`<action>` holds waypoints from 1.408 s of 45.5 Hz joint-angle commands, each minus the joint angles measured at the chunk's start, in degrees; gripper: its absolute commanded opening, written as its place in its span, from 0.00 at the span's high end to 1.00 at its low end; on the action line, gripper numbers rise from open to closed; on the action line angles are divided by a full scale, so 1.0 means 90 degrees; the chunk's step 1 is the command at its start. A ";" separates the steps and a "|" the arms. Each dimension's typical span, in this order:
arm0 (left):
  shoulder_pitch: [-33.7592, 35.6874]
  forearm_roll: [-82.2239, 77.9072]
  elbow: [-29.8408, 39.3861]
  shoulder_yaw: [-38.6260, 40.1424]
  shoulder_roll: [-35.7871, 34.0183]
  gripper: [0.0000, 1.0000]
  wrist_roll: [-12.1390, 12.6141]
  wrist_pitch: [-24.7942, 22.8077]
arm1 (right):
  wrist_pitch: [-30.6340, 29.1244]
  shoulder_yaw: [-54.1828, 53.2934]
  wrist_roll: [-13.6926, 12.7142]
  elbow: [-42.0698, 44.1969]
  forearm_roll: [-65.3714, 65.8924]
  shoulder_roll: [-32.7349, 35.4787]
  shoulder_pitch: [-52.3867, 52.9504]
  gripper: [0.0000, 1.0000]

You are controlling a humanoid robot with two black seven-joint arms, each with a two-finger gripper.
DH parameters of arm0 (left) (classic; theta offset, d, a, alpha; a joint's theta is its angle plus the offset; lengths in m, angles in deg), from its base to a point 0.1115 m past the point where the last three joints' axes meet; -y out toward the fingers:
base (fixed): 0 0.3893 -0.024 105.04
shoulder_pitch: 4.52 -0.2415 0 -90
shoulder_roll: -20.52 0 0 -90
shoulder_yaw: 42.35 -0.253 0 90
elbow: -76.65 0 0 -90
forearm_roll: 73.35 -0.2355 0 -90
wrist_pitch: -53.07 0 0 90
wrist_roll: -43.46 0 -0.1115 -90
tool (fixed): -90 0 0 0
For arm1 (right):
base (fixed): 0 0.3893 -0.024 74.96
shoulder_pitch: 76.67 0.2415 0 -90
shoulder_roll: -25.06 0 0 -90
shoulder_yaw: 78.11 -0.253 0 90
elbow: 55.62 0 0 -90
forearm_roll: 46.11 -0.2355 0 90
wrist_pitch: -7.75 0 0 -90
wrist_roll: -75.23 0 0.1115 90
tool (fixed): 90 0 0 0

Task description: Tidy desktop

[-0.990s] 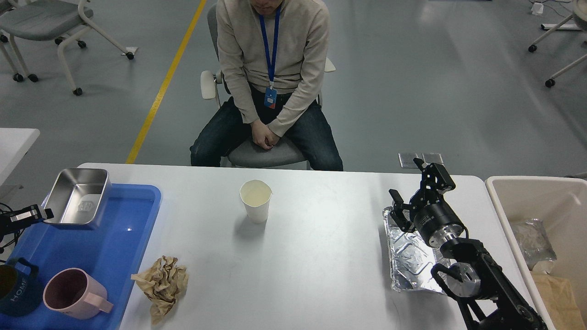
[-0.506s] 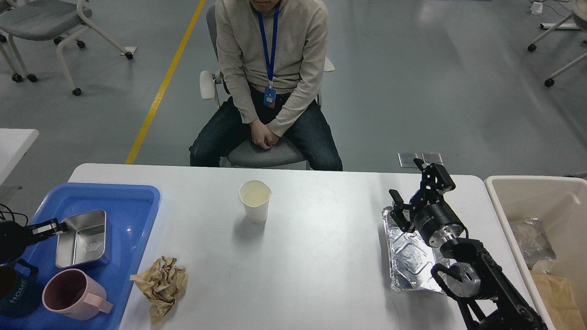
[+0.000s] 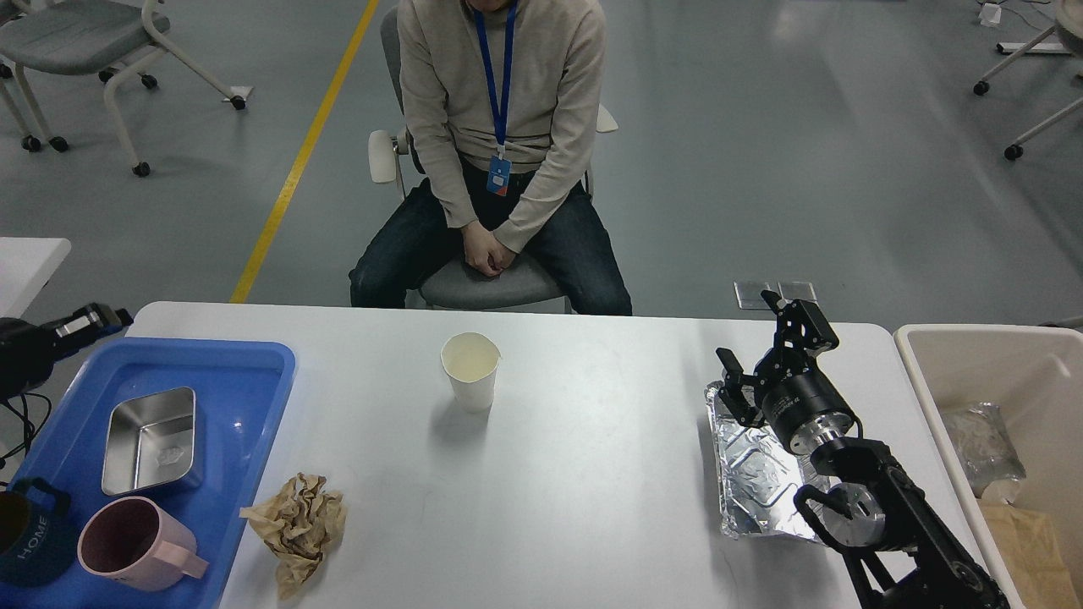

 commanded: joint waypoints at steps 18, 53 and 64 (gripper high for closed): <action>-0.0286 0.3037 0.0180 0.2919 0.0406 0.04 -0.0040 0.0109 | 0.0000 0.0020 -0.0010 0.0005 0.0000 -0.0012 0.0009 0.00; -0.3030 0.4397 0.2182 0.5731 0.1872 0.04 -0.0724 0.0069 | -0.0019 0.0761 -0.0010 -0.0142 0.0000 0.1208 0.0117 0.00; -0.3538 0.4368 0.2182 0.6093 0.1950 0.04 -0.0733 -0.0009 | -0.0049 0.2031 0.0000 -0.0142 0.0517 0.2926 0.0615 0.00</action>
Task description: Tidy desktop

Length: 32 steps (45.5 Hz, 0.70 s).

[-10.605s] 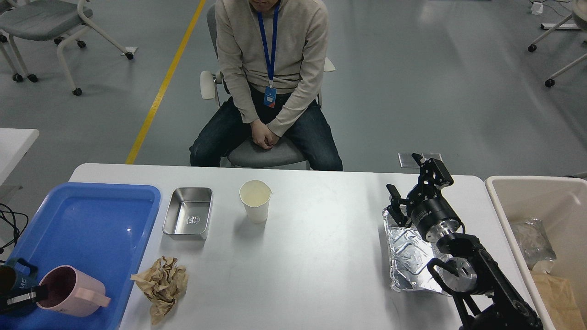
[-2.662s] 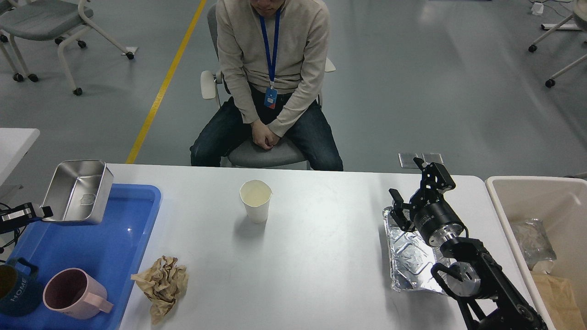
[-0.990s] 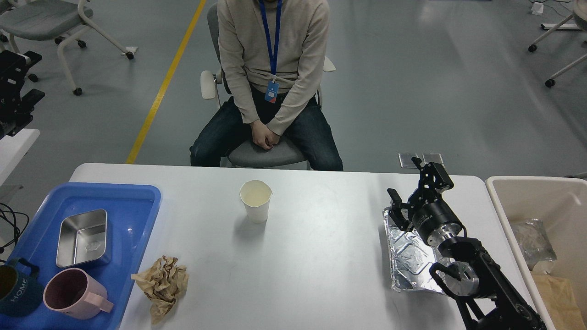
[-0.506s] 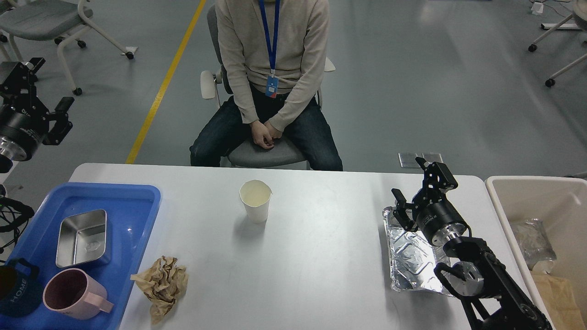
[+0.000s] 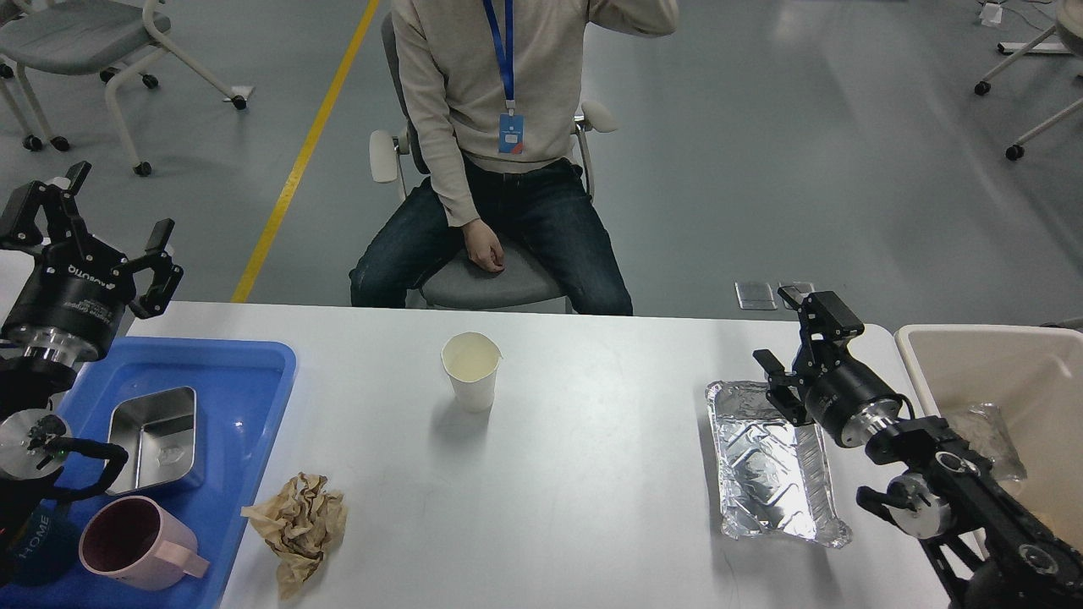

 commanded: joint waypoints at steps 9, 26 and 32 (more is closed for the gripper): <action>-0.0222 -0.0088 -0.0017 -0.0002 0.0001 0.04 0.0011 -0.0161 | -0.0020 0.1307 0.0119 -0.0135 0.0766 0.2435 0.0416 0.00; -0.0173 -0.0078 -0.0534 -0.0051 0.0098 0.04 0.0099 -0.0230 | -0.0792 0.2206 0.0959 -0.0877 0.2133 0.4507 0.0407 0.00; -0.0183 -0.0078 -0.0534 -0.0110 0.0196 0.04 0.0089 -0.0210 | -0.0792 0.2216 0.0950 -0.1307 0.3137 0.4585 0.0572 0.00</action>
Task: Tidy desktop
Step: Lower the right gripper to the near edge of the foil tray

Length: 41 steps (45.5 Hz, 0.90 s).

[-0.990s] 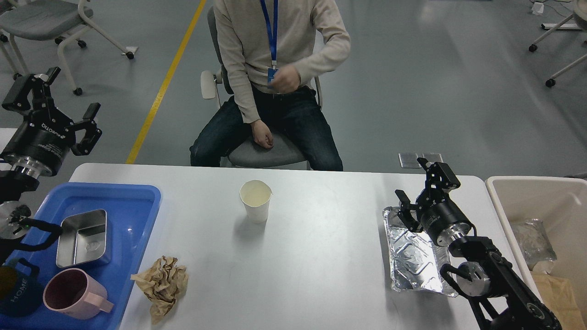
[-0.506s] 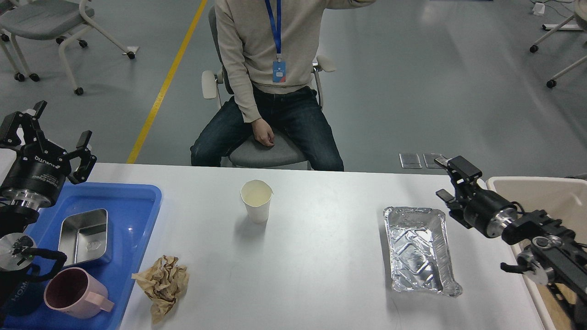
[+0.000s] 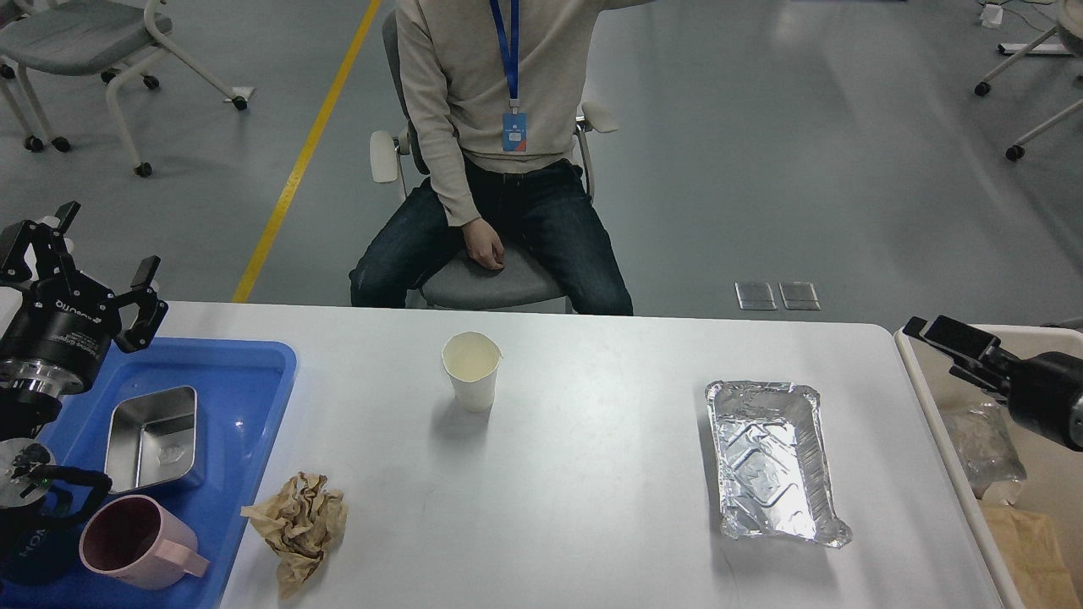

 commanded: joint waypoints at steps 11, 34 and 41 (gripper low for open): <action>-0.0054 0.0003 -0.0018 -0.0028 0.0084 0.04 -0.0038 0.0014 | -0.0020 0.0072 0.0062 -0.1225 0.2785 0.0857 0.0083 0.00; -0.0152 0.0003 -0.0018 -0.0038 0.0318 0.04 -0.0048 0.0141 | -0.0079 0.0238 0.0052 -0.1841 0.2795 0.1747 -0.0298 0.00; -0.0161 0.0002 -0.0018 -0.0038 0.0318 0.04 -0.0048 0.0141 | -0.0079 0.0238 0.0052 -0.1832 0.2795 0.1728 -0.0328 0.00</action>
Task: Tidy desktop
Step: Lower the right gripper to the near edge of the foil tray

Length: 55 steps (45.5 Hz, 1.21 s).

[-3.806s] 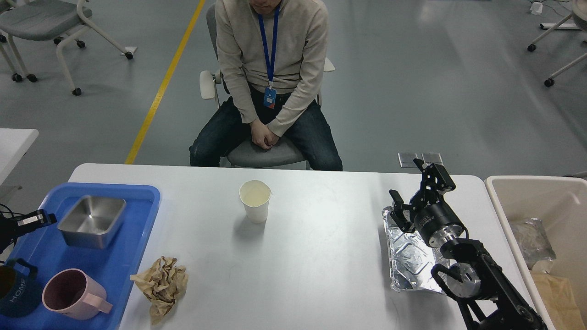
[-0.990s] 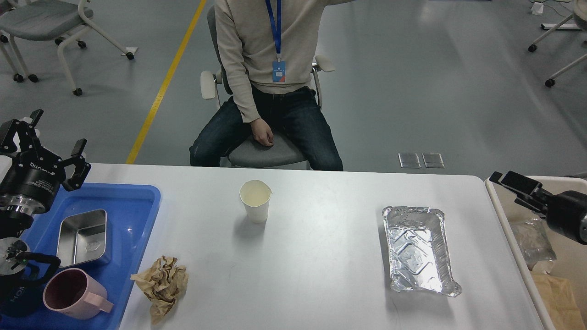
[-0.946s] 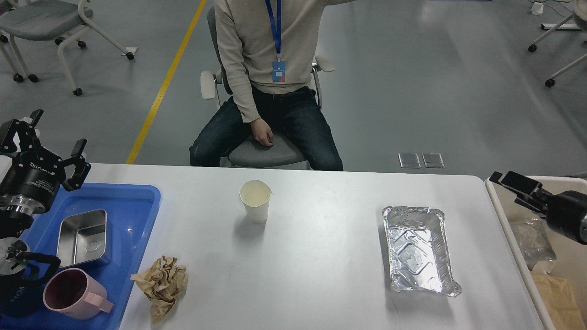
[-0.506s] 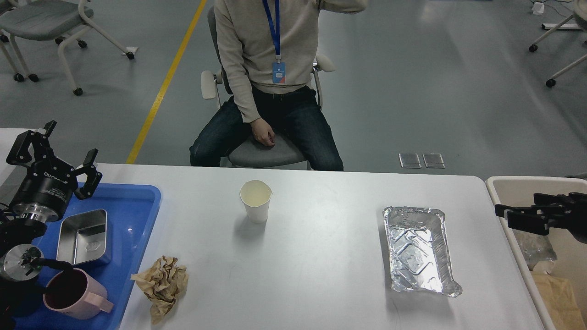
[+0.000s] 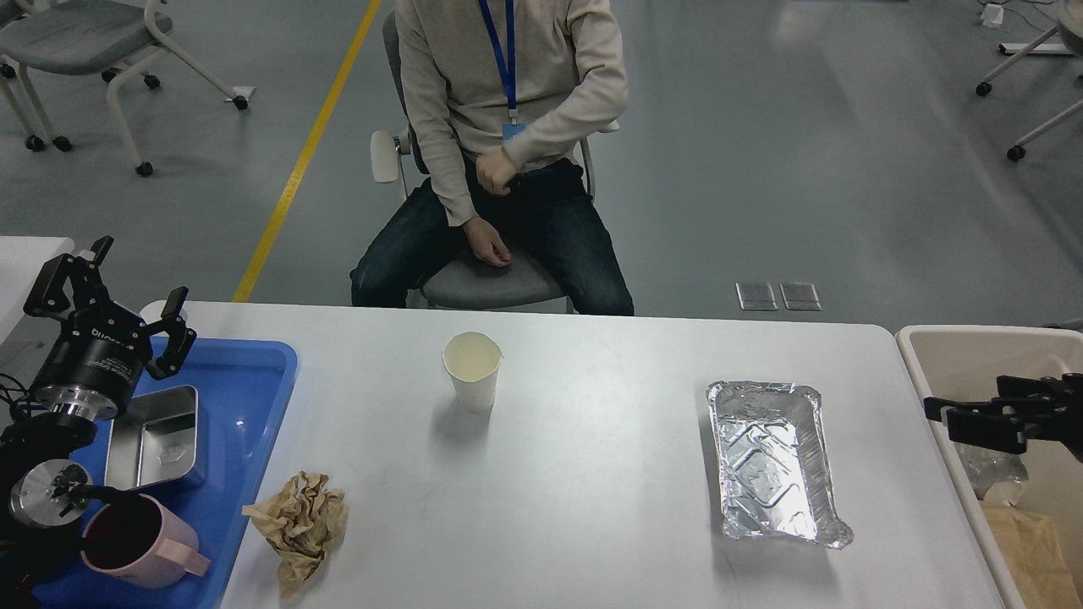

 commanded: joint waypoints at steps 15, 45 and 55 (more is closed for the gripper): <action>-0.0004 -0.0001 0.0000 -0.0010 0.0001 0.04 0.0020 0.0010 | -0.0015 -0.0027 -0.0023 0.0026 -0.0802 -0.0399 -0.0002 0.00; -0.0121 -0.0031 -0.0019 -0.0010 -0.0019 0.04 0.0040 0.0001 | -0.0025 0.0520 -0.0042 0.0006 -0.3510 -0.1317 -0.0431 0.00; -0.0101 -0.0031 -0.0166 -0.0010 -0.0038 0.04 0.0040 -0.0009 | -0.0025 0.0520 -0.0042 0.0007 -0.3529 -0.1835 -0.0851 0.00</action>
